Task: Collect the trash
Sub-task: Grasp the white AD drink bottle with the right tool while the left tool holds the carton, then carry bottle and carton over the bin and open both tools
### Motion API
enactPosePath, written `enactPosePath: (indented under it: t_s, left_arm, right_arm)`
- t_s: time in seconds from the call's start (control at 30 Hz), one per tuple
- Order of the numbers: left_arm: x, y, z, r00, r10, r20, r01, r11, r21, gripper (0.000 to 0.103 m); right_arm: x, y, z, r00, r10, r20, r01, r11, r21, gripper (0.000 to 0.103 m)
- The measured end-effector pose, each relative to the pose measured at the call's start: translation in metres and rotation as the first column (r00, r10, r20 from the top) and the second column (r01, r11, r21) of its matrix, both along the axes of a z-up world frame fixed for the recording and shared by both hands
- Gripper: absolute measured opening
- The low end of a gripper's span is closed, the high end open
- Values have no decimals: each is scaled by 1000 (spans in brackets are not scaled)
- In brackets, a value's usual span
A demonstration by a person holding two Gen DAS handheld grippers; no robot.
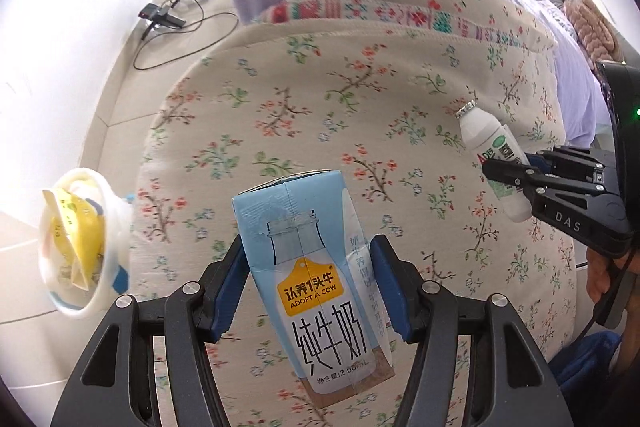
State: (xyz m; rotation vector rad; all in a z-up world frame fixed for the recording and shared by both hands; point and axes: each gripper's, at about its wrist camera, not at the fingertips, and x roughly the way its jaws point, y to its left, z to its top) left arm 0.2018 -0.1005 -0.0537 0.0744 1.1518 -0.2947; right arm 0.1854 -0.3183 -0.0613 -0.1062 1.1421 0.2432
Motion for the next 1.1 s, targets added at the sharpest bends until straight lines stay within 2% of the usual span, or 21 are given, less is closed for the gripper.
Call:
enactPosePath:
  t_s: [0.17,0.37,0.53,0.67,0.77,0.9,1.1]
  left_arm:
    - [1,30,6,1000,29,-13,-29,998,-47,64]
    - [5,90,23,993,120,-1,-120,988,-99,64]
    - [11,169,47,966,259,17,-252,952,-172,64]
    - [16,242,56,920,391,10,-379,899,-218,64]
    - [18,277,54,893,450,-14,-441,868,-226,64]
    - [17,296,48,882,470,-40,-465,852,-241,64]
    - [16,309,52,873,486,-35,-477,837,-267,64]
  right_arm:
    - [-1,21,3,1000,15,9,-15,998,57,17]
    - [-9,62,6,998,59,-5,-56,974,220,17]
    - [-10,104,-1,994,103,-30,-91,954,286,17]
    - [-7,133,-12,991,119,-57,-95,945,313,17]
    - [-3,155,-21,991,106,-86,-68,931,359,17]
    - [5,189,-32,988,85,-128,-18,893,450,17]
    - [28,248,-38,986,51,-156,45,829,557,17]
